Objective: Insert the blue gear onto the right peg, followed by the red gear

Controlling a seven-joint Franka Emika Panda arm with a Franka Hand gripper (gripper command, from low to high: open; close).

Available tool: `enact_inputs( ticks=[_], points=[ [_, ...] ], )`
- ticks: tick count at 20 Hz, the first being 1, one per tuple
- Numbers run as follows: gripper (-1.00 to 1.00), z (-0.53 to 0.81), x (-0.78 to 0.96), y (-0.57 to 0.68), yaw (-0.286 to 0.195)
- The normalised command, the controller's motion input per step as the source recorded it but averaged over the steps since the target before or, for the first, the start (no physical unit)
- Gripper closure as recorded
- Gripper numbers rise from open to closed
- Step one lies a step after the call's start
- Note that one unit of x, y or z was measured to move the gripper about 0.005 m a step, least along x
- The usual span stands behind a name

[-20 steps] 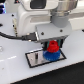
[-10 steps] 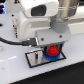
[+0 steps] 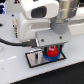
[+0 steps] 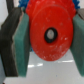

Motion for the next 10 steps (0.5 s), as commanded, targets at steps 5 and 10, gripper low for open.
enact_inputs(
  ticks=[5,10],
  points=[
    [-1.0,0.34,0.0,0.1,0.0],
    [-1.0,0.67,0.0,0.05,0.0]
  ],
)
